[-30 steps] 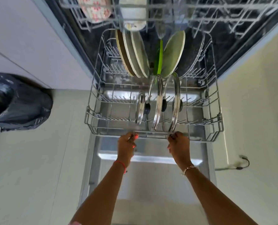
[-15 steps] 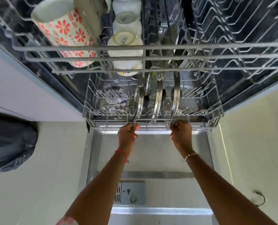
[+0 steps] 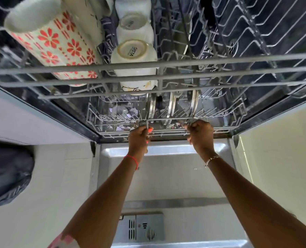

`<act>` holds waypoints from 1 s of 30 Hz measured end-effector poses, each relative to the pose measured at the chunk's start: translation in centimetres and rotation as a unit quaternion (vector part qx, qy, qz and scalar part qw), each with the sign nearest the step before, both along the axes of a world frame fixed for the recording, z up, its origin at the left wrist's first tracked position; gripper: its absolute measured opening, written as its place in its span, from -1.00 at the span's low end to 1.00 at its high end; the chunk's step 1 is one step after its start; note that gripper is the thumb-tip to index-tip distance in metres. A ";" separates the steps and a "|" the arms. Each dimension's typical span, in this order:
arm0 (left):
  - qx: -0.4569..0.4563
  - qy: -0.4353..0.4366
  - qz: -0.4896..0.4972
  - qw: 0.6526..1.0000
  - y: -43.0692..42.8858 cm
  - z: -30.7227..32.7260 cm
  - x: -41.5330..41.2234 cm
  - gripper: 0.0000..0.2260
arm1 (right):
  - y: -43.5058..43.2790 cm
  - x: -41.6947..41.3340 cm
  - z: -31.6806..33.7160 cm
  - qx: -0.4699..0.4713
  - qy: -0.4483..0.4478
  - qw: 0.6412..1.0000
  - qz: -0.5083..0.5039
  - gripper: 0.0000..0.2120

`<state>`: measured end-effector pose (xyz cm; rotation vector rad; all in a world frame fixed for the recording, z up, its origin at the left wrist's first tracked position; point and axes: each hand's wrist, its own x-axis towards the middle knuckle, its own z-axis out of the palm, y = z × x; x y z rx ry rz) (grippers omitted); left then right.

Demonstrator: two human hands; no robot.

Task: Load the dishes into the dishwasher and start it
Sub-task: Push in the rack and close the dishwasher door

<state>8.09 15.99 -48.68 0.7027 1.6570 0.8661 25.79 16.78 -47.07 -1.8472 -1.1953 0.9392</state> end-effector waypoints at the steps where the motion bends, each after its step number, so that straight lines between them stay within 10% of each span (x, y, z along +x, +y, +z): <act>1: 0.004 0.003 -0.002 1.000 -0.1 0.1 0.0 -0.88 | -0.1 -0.1 0.1 0.003 0.003 1.000 -0.003 -0.82; 13: 0.054 -0.019 0.020 0.998 -8.6 3.0 -0.4 -0.78 | -7.5 0.1 1.0 -0.059 0.034 0.997 -0.036 -0.91; 30: -0.066 0.091 -0.060 0.992 -51.6 -0.6 4.7 -0.57 | -50.2 2.8 -1.1 -0.150 -0.072 0.959 0.231 -0.40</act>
